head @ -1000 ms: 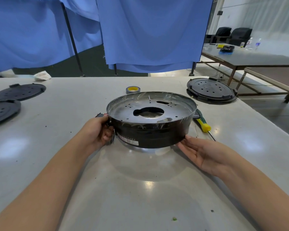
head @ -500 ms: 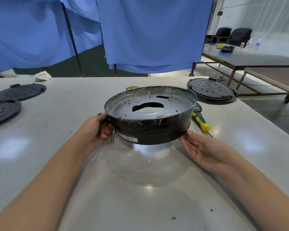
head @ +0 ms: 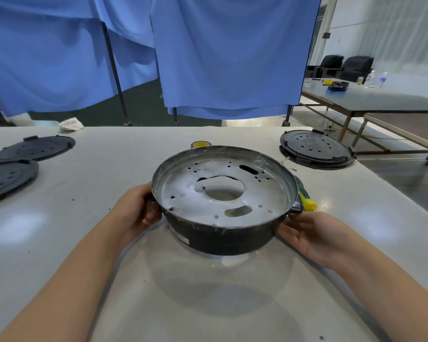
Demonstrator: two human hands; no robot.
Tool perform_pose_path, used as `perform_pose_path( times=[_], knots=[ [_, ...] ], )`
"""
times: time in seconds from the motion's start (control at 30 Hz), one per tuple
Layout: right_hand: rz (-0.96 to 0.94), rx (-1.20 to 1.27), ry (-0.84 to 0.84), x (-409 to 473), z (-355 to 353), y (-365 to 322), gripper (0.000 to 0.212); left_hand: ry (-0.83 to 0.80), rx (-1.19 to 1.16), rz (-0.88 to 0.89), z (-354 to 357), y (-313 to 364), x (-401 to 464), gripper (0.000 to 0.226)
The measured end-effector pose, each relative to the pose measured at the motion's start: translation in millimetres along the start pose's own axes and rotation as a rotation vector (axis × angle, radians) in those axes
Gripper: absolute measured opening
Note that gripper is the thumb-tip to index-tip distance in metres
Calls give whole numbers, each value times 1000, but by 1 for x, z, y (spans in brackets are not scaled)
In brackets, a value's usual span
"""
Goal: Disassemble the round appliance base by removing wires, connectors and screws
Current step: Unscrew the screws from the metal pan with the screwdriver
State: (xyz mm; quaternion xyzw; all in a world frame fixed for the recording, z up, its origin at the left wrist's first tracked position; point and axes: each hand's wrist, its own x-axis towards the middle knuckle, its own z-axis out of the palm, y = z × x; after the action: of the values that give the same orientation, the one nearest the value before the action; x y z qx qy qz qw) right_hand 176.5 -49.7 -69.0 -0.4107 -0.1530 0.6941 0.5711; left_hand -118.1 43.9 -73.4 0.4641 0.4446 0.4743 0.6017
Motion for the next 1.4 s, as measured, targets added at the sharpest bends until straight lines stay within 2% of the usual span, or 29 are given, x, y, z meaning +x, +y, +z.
perform_pose_path(
  times=[0.2,0.23,0.3,0.33,0.4,0.5,0.63,0.73,0.8,0.9,1.07,1.13,1.2,1.4],
  knots=[
    [-160,-363,46,15,3,3,26,37,-13,9,-10,4,-1,47],
    [-222,-501,61,19,3,4,21,55,-26,15,-11,5,-1,43],
    [-411,-971,86,25,3,3,18,92,-55,28,-14,6,0,38],
    [-516,-1211,55,28,5,2,19,104,-75,35,-15,6,1,38],
    [-672,-1531,-65,32,12,4,21,115,-114,48,-16,7,3,46],
    [-788,-1752,-270,48,23,14,28,129,-176,54,-17,9,3,56],
    [-845,-1797,-399,64,51,28,25,167,-256,51,-20,12,6,49],
    [-974,-1713,-445,72,72,34,34,203,-274,46,-22,12,8,38],
    [-1002,-1668,-467,75,81,35,42,214,-282,48,-21,13,8,37],
    [-995,-1600,-507,80,88,39,40,225,-307,55,-21,14,8,38],
    [-881,-1614,-427,86,90,43,43,237,-337,56,-23,15,11,37],
    [-842,-1619,-384,88,86,41,32,237,-332,57,-25,15,12,36],
    [-784,-1741,-302,89,80,40,21,237,-329,58,-25,14,12,35],
    [-894,-1739,-187,84,61,35,11,255,-325,63,-26,14,13,34]
  ],
)
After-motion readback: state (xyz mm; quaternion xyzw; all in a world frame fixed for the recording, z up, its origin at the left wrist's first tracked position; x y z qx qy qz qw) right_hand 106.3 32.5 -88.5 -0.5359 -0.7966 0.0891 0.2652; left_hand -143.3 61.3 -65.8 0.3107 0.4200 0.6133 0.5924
